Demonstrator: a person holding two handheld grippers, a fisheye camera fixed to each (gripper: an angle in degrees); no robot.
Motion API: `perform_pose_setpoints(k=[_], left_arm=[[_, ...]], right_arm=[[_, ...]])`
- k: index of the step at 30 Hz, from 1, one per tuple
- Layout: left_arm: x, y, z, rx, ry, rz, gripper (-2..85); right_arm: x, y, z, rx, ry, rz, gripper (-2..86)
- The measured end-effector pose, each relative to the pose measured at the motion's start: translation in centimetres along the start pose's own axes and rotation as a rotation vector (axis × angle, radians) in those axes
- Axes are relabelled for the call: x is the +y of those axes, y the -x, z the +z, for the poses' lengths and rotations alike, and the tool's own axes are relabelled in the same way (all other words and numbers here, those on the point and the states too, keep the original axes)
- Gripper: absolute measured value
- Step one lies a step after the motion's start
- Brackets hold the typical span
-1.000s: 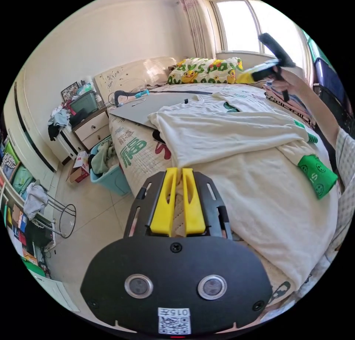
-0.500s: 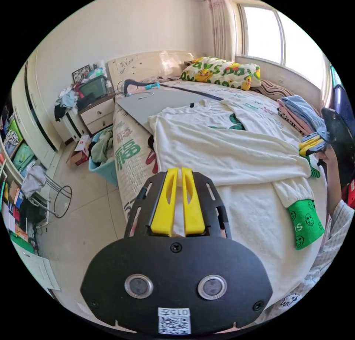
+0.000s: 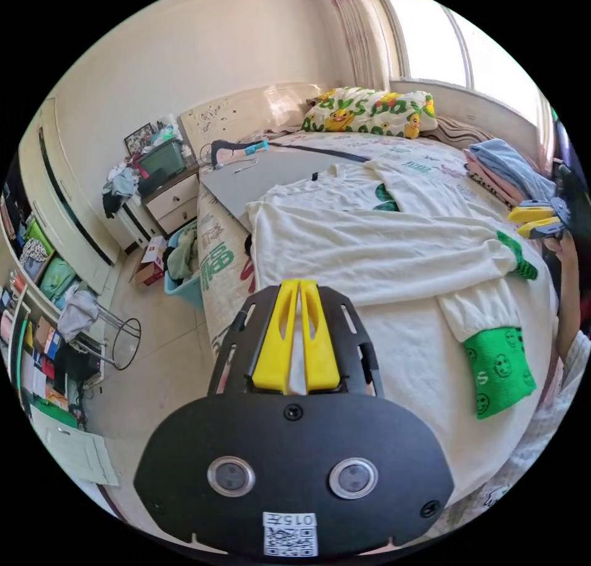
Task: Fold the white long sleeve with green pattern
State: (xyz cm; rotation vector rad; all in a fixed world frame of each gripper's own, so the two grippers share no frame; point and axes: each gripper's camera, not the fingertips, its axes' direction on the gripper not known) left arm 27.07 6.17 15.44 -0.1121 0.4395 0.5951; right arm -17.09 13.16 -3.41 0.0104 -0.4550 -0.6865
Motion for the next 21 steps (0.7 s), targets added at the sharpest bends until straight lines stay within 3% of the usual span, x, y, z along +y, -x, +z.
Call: perform_pose_setpoints(k=[3,8,14,21], left_arm=[[-3.2,-7.0,-2.5,0.064,-0.073,0.145,-0.2],[-7.0,-13.3,0.7,0.132,-0.007,0.228,-0.1],[-7.4,-14.5,6.9,0.106,0.199,0.220,-0.2],[-6.6,-13.8,6.9,0.099,0.203,0.228,-0.2]], right_arm=[[1.6,2.9,-1.0,-0.112,-0.043,-0.105,9.4],[3.2,6.0,3.1,-0.068,0.157,-0.196,9.5],[5.7,6.8,1.8,-0.008,0.159,-0.227,0.3],[6.6,6.9,1.4,-0.024,0.158,-0.213,-0.4]])
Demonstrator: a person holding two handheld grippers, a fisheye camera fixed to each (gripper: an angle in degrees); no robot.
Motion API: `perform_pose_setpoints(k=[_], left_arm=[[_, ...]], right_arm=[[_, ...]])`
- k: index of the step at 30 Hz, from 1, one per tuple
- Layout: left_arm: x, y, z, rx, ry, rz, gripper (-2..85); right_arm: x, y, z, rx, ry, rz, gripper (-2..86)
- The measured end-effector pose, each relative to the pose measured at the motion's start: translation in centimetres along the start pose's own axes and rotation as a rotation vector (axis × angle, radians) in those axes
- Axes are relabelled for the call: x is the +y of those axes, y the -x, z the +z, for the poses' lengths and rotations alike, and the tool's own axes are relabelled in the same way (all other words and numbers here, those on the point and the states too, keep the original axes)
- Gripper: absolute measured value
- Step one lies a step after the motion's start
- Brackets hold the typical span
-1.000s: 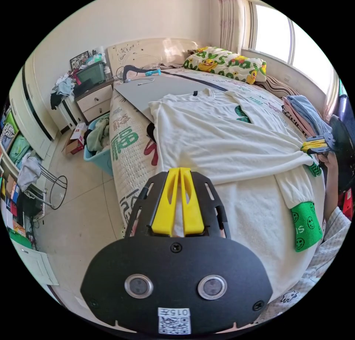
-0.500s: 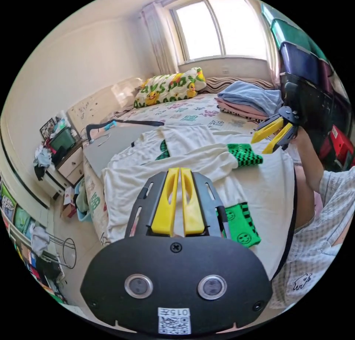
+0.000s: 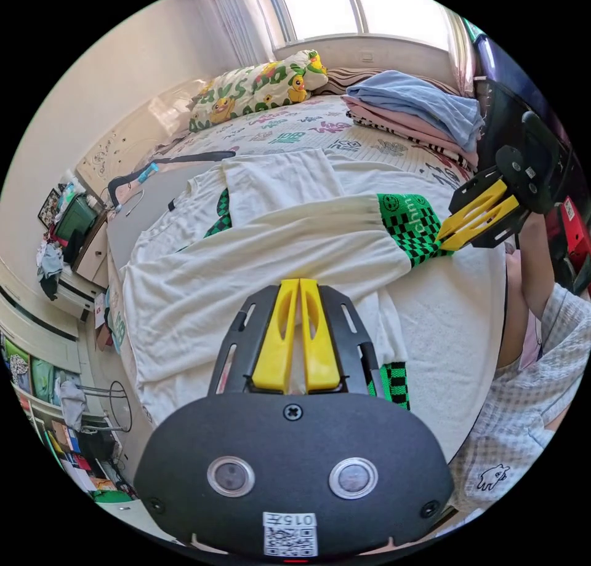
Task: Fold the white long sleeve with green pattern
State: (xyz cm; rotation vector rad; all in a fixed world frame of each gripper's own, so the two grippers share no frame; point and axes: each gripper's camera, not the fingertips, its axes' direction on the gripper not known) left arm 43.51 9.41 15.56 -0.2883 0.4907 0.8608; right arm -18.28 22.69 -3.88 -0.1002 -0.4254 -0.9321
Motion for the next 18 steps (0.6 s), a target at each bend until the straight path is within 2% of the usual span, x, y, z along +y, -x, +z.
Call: perform_pose_setpoints(k=[5,10,14,18], left_arm=[[1.5,1.4,-0.2,0.039,-0.009,-0.020,-0.1],[6.6,8.1,-3.7,0.140,-0.199,-0.206,0.7],[12.0,17.0,-6.5,0.023,-0.316,-0.398,2.8],[15.1,24.2,-6.0,-0.016,-0.287,-0.532,5.7]], right_arm=[[-0.1,-0.1,-0.7,-0.034,-0.004,0.003,2.0],[0.9,-2.4,-3.4,-0.034,-0.035,0.065,7.8],[0.3,-6.6,-6.2,0.046,-0.187,0.188,8.4],[-2.4,-10.9,-5.4,0.079,-0.241,0.281,8.1]])
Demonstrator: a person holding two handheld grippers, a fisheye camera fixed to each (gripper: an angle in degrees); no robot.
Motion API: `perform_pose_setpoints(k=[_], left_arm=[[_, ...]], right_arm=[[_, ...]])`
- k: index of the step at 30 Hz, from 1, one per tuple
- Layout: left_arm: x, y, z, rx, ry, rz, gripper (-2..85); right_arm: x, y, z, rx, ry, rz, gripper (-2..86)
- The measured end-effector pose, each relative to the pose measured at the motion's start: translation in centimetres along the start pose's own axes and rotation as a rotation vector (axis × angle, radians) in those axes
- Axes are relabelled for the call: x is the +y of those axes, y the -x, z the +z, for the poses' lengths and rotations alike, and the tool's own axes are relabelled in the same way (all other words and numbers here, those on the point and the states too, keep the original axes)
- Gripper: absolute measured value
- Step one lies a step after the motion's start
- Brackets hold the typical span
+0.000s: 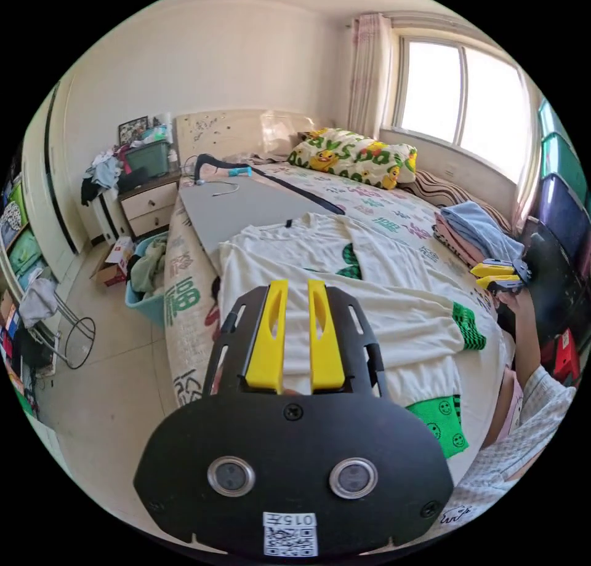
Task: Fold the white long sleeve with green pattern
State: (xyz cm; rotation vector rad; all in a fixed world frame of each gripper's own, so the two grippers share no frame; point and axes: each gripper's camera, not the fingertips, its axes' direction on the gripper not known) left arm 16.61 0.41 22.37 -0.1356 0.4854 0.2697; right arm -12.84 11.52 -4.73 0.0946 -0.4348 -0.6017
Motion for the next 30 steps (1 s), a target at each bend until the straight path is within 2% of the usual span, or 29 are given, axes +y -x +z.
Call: perform_pose_setpoints(k=[2,7,10,14,18,23,27,30], left_arm=[[0.7,1.7,0.2,0.041,-0.009,-0.024,5.9],[6.2,2.6,-2.8,0.084,-0.095,-0.016,5.0],[10.1,1.2,-7.2,0.073,-0.150,0.015,4.6],[15.5,-1.9,-13.8,0.054,-0.155,0.039,4.4],[21.0,-4.2,-22.2,0.042,-0.203,-0.012,4.1],[21.2,-6.4,-28.4,-0.044,-0.318,-0.029,2.6],[14.8,-6.8,-23.0,0.023,-0.306,0.061,4.0],[9.8,-5.1,-15.3,-0.007,-0.230,0.072,5.9]], right_arm=[[-1.9,-1.8,1.9,0.012,-0.004,0.111,7.5],[-0.8,0.1,0.1,-0.054,-0.185,0.066,5.2],[0.1,1.7,-3.2,-0.024,-0.214,0.080,4.4],[2.2,4.9,-8.8,-0.082,-0.295,0.084,2.3],[3.8,8.2,-14.1,-0.066,-0.356,0.023,0.9],[2.5,11.1,-18.2,-0.006,-0.380,-0.020,-0.3],[-0.8,10.1,-14.6,0.025,-0.382,0.024,-0.5],[-6.1,7.4,-8.0,0.021,-0.274,0.055,1.3]])
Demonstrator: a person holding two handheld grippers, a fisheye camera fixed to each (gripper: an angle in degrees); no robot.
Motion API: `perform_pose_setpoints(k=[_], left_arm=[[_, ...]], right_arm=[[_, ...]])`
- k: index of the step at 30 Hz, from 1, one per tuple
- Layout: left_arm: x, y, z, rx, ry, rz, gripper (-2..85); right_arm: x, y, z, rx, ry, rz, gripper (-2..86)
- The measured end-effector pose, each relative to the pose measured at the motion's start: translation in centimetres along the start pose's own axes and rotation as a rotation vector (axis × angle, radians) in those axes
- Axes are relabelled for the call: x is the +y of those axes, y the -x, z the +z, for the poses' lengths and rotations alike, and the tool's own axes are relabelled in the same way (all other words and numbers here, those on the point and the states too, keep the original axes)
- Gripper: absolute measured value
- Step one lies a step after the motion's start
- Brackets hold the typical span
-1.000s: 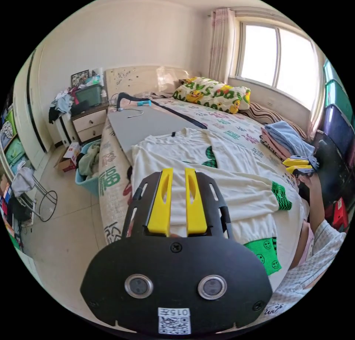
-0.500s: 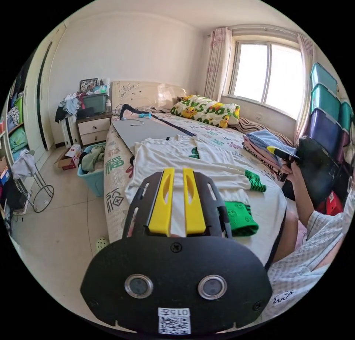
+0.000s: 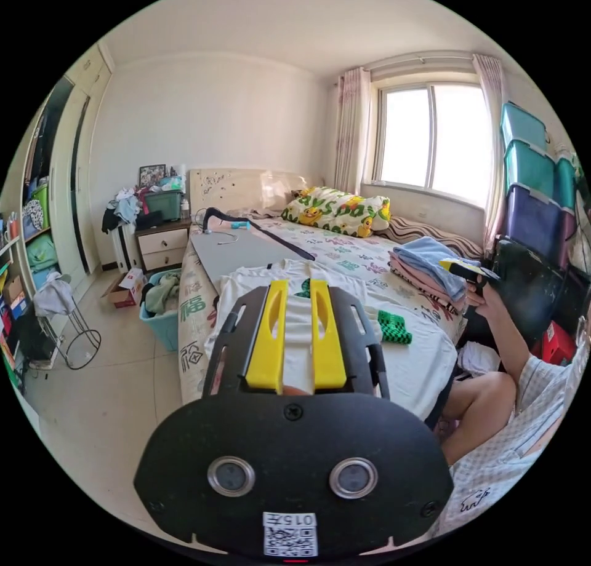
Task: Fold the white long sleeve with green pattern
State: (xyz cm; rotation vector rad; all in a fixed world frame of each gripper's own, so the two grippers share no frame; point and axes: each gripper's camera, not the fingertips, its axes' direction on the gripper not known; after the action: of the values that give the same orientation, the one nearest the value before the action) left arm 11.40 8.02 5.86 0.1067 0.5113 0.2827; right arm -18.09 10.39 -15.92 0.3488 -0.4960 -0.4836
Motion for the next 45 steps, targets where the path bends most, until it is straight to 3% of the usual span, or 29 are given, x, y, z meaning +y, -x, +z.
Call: perform_pose_setpoints(k=[6,13,15,20,28,34,38,41,45], left_arm=[[-8.0,10.1,17.4,-0.054,0.151,-0.103,7.6],[-14.0,18.7,34.6,-0.013,0.388,-0.120,10.5],[-15.7,19.5,37.3,-0.038,0.422,-0.077,11.1],[-16.3,19.7,42.6,0.008,0.593,-0.044,12.0],[-17.4,15.3,39.2,-0.071,0.543,-0.022,2.1],[-19.3,4.9,20.3,-0.185,0.179,0.030,0.7],[-16.4,-4.1,6.8,-0.107,0.067,0.100,0.6],[-10.7,-10.5,-1.0,0.014,0.075,0.186,0.6],[-0.1,-16.3,-6.7,0.208,0.150,0.292,0.8]], right_arm=[[-9.5,-8.5,17.8,0.084,0.125,0.071,5.1],[-17.6,-16.9,40.4,0.236,0.444,0.050,13.4],[-18.7,-18.1,43.2,0.204,0.496,0.042,13.7],[-19.0,-19.9,48.1,-0.108,0.734,0.044,13.3],[-17.0,-17.8,44.7,0.026,0.701,-0.052,0.2],[-14.9,-13.4,29.3,0.053,0.372,-0.111,-0.9],[-10.2,-10.1,13.8,-0.114,0.228,-0.152,-1.0],[-3.2,-6.6,3.1,-0.235,0.214,-0.239,-1.0],[7.7,-3.2,-4.7,-0.381,0.275,-0.283,-0.6]])
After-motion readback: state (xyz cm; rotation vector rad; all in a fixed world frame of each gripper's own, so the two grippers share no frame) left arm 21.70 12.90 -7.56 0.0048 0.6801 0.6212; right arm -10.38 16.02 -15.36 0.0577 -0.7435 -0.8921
